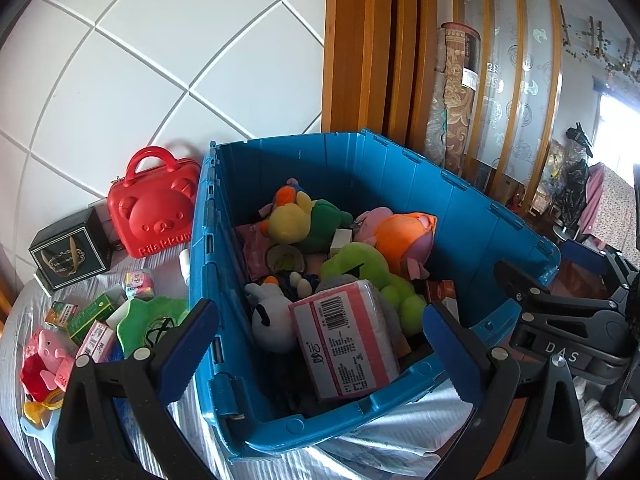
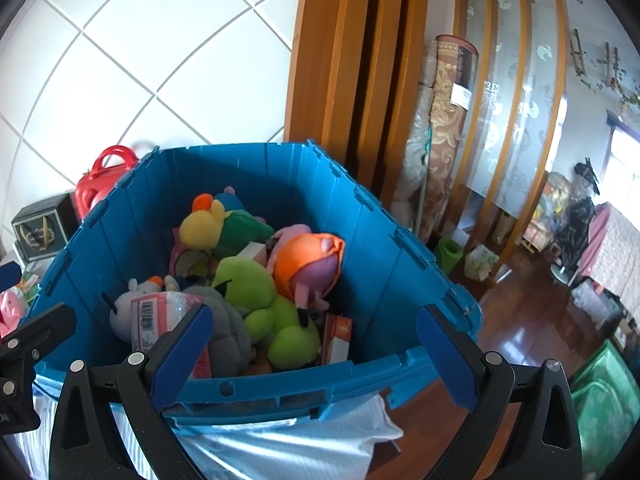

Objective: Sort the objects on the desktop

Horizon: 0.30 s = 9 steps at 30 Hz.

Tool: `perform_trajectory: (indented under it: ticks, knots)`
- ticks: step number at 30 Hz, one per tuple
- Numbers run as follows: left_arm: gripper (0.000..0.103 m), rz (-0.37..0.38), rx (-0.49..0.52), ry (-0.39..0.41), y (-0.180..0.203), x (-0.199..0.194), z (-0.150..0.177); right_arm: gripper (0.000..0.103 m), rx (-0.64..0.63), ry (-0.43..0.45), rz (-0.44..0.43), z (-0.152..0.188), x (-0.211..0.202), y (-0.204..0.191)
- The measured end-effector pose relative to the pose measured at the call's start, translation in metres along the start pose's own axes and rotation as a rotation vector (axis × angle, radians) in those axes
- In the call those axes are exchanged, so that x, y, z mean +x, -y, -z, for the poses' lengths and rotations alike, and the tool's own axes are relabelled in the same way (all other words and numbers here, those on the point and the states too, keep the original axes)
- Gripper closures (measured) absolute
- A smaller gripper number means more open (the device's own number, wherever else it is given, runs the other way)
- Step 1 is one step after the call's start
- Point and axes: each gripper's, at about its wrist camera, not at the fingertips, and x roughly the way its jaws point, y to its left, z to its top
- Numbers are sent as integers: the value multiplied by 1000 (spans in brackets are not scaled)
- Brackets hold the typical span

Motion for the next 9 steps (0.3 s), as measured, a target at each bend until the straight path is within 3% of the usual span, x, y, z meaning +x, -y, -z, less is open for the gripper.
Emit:
perform_trajectory:
  ticks: [9]
  knots:
    - [0,4,-9,0,-1,1,-1,0,2,-1,4,-2,1,3]
